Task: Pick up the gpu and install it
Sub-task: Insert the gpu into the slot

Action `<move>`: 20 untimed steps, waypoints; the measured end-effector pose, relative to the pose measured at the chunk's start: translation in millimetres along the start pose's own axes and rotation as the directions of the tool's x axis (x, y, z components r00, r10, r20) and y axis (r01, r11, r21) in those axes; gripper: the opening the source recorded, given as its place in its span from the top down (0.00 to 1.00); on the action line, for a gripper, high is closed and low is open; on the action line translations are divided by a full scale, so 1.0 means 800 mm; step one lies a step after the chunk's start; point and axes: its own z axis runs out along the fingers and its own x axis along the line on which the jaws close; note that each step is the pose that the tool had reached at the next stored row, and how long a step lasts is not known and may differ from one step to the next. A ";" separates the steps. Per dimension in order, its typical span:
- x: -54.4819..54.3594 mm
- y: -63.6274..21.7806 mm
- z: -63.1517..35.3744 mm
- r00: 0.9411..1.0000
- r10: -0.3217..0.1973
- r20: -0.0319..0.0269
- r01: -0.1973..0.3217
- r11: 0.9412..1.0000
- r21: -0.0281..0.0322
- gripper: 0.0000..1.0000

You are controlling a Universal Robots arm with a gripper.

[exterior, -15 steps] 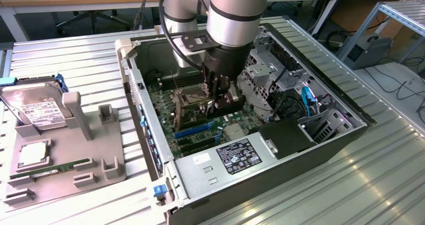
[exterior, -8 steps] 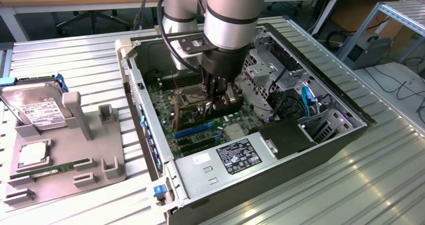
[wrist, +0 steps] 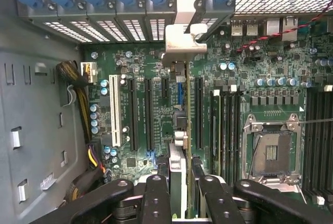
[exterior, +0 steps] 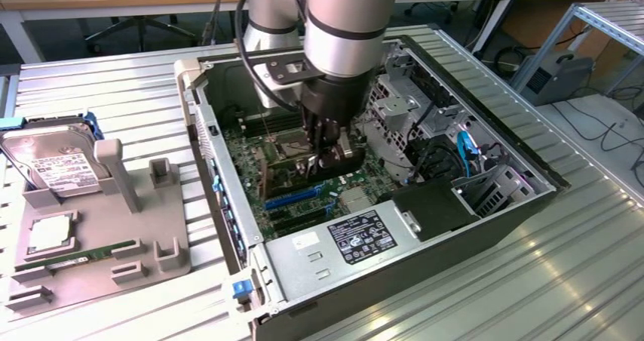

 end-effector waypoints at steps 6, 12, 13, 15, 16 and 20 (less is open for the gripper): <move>-0.005 0.002 0.002 1.000 0.000 -0.002 0.000 1.000 0.000 0.73; -0.006 0.008 0.004 1.000 0.000 -0.002 0.000 1.000 0.000 0.73; -0.006 0.009 0.005 1.000 0.000 -0.002 0.000 1.000 0.000 0.73; -0.006 0.011 0.006 1.000 0.000 -0.002 0.000 1.000 0.000 0.73; -0.006 0.012 0.007 1.000 0.000 -0.002 0.000 1.000 0.000 0.73; -0.006 0.018 0.009 1.000 0.000 -0.002 0.000 1.000 0.000 0.73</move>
